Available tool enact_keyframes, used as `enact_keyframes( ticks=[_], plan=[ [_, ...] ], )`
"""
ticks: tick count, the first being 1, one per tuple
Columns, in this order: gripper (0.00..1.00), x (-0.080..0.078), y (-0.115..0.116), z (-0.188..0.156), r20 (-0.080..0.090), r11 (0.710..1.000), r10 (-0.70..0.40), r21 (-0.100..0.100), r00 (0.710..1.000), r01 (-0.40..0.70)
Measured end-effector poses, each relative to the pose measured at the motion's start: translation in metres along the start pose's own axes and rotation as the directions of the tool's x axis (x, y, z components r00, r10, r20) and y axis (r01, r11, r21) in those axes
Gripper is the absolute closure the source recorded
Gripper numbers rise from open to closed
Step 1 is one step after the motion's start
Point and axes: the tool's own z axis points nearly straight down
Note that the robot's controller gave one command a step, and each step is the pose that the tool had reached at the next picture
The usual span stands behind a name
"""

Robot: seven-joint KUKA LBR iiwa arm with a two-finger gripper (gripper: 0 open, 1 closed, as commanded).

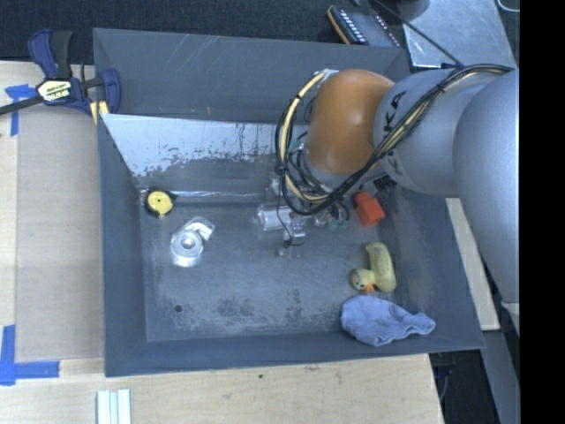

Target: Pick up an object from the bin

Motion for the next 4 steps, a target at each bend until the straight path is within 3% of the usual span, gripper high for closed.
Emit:
enact_keyframes(
  ticks=[1, 2, 4],
  plan=[
    [0.0, 0.0018, -0.0064, -0.0009, 0.007, 0.988, 0.154, -0.002, 0.988, -0.154],
    [1.0, -0.0011, 0.0, -0.0005, 0.006, 1.0, 0.0, 0.0, 1.0, 0.0],
    [1.0, -0.0007, -0.0001, -0.002, 0.005, 1.0, 0.001, 0.0, 1.0, -0.001]
  ],
)
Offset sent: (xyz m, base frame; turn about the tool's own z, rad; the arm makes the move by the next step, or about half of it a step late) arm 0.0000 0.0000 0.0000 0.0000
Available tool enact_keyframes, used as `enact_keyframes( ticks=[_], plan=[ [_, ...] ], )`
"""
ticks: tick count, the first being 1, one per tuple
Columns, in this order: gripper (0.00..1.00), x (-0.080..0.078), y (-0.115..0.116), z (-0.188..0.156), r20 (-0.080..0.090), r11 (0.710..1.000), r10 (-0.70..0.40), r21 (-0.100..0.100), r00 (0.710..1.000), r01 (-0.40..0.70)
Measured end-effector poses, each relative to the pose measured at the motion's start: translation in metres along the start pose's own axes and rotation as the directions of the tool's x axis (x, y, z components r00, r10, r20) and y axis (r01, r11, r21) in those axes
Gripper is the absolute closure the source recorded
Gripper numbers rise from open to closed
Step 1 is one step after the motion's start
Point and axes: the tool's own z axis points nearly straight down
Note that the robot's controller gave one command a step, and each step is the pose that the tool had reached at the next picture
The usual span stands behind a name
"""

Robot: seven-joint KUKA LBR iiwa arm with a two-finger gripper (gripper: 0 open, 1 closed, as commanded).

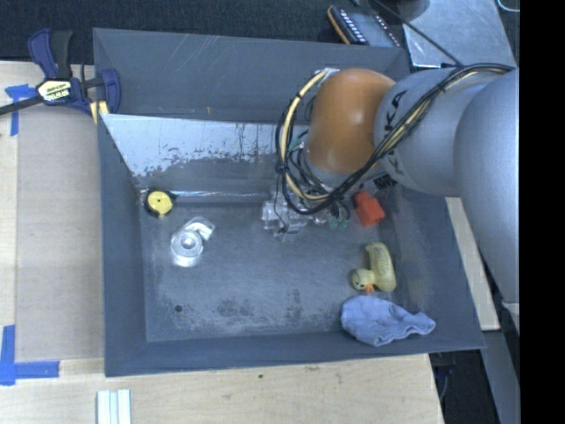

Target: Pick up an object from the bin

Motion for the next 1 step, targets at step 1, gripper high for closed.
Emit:
enact_keyframes(
  ticks=[1],
  plan=[
    [1.0, -0.0002, 0.0, -0.0056, 0.001, 1.0, 0.0, 0.0, 1.0, 0.0]
  ],
)
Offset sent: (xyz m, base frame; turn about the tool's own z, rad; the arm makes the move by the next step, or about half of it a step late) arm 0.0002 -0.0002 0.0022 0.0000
